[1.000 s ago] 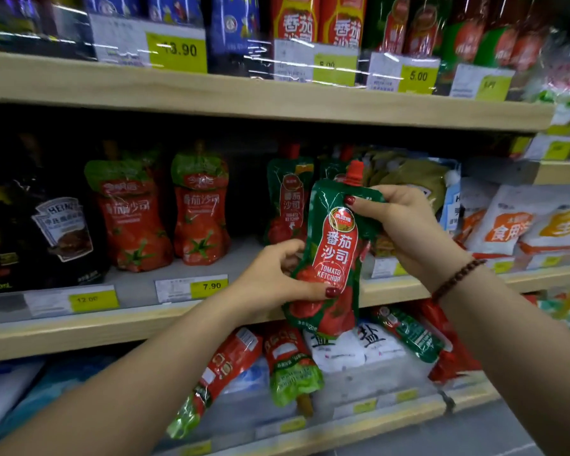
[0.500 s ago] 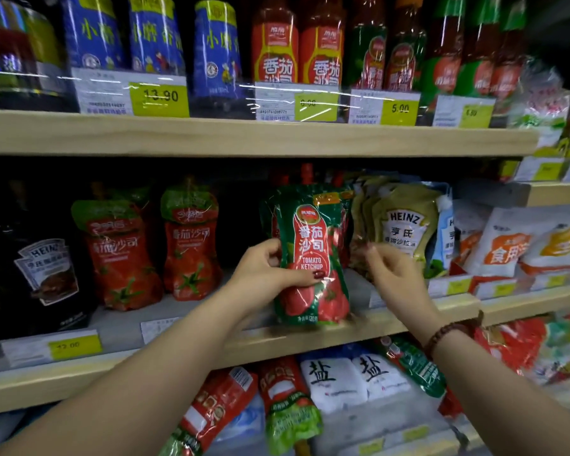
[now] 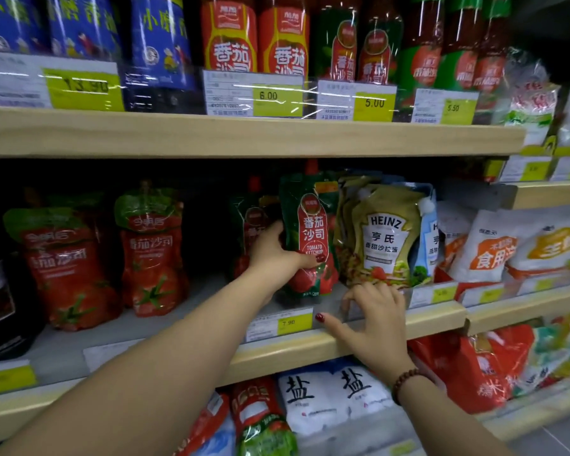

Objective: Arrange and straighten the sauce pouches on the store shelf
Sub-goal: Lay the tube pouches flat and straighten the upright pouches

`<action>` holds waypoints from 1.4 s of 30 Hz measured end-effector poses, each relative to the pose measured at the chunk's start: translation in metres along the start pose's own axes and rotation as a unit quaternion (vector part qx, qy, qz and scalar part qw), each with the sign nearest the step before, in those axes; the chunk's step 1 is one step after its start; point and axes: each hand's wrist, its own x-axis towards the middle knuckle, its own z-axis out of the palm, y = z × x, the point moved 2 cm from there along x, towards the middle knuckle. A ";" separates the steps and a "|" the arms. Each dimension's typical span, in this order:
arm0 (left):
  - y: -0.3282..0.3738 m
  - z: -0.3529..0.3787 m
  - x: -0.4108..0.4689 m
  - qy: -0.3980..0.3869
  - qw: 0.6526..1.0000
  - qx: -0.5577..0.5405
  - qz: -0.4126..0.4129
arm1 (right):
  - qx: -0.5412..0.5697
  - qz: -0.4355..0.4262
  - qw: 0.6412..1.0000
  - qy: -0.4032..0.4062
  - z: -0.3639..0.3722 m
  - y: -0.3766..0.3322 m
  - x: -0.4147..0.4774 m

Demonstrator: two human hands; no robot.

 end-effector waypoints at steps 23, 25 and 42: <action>-0.027 0.013 0.009 -0.093 0.993 -0.015 -0.069 | 0.004 0.001 1.000 0.031 0.004 0.002 -0.002; -0.027 0.012 0.009 -0.089 0.992 -0.036 -0.086 | 0.001 0.002 0.999 0.033 0.005 0.002 -0.003; -0.013 0.015 -0.001 -0.069 0.993 0.031 -0.093 | 0.010 0.012 0.999 0.030 0.005 0.002 -0.004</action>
